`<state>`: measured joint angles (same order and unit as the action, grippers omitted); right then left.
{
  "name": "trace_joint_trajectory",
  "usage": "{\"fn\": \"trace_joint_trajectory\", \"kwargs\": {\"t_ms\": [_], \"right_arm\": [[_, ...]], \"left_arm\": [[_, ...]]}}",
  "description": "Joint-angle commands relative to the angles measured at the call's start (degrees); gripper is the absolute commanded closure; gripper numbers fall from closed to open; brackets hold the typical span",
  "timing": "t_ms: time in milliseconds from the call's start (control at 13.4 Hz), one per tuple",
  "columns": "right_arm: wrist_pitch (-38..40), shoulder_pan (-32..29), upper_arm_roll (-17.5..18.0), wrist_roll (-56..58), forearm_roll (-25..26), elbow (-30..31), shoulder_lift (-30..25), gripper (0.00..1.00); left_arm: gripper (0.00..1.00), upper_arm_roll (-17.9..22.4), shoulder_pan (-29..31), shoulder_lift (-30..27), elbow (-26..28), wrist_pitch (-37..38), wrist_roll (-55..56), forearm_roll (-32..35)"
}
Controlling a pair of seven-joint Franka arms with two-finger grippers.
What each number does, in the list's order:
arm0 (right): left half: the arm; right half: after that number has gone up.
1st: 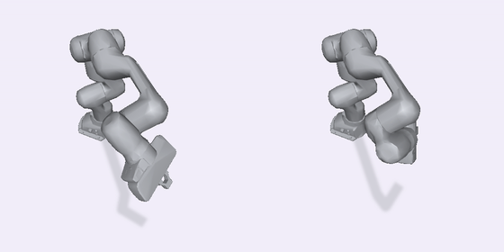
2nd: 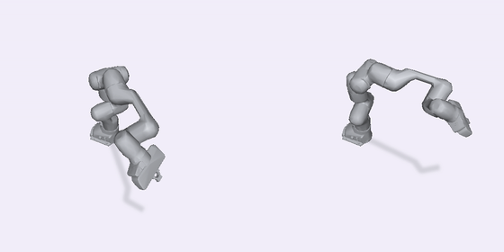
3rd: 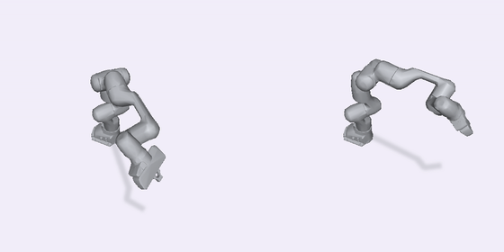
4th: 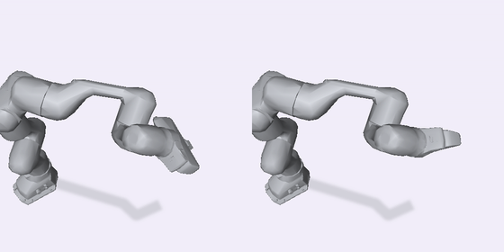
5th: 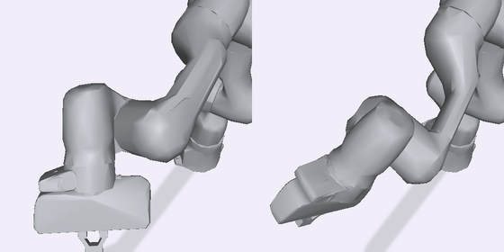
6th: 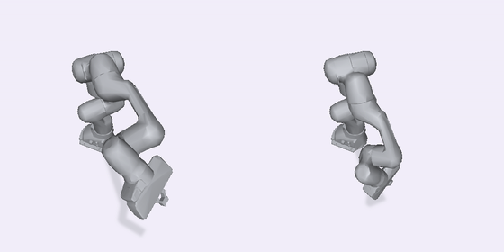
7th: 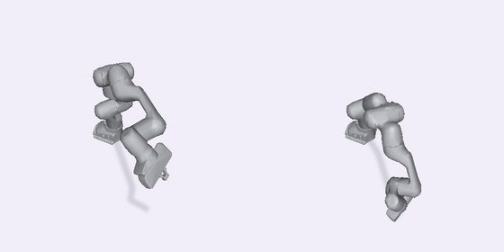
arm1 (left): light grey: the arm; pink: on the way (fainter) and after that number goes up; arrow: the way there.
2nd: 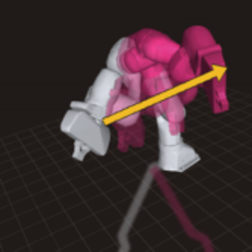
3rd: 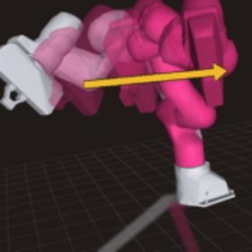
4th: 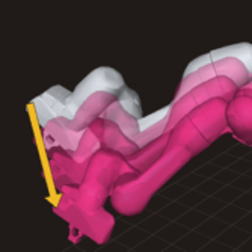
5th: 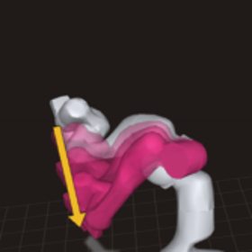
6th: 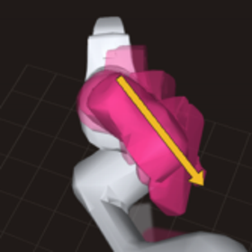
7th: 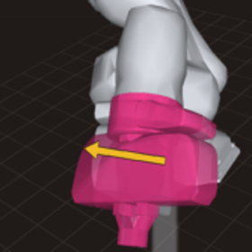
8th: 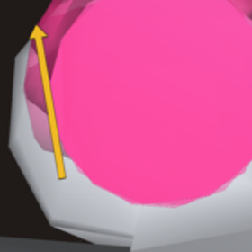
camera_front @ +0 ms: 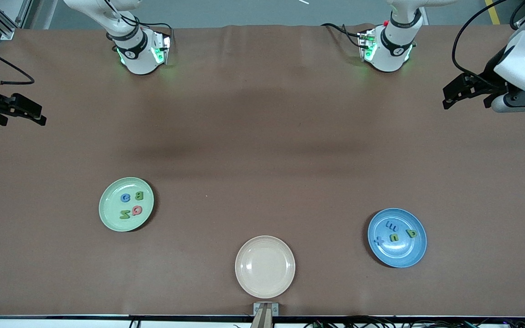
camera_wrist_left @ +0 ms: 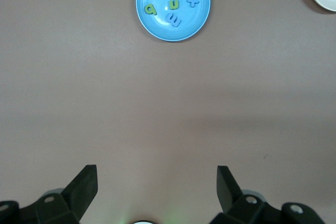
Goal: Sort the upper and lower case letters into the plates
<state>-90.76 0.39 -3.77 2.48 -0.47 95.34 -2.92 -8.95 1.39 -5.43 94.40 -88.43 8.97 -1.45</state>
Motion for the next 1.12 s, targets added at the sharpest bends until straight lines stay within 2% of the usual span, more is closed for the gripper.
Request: {"fn": "trace_joint_trajectory", "kwargs": {"t_ms": [0,1047], "right_arm": [[-0.74,-1.18,1.22,-0.19,1.35,2.13,-2.18,0.00],[-0.65,-1.01,1.05,-0.98,0.56,2.22,-2.71,0.00]], "left_arm": [[0.00,0.42,-0.07,0.16,-1.93,-0.25,-0.98,-0.31],[0.00,0.24,0.19,0.51,-2.64,1.60,-1.15,1.81]]}}
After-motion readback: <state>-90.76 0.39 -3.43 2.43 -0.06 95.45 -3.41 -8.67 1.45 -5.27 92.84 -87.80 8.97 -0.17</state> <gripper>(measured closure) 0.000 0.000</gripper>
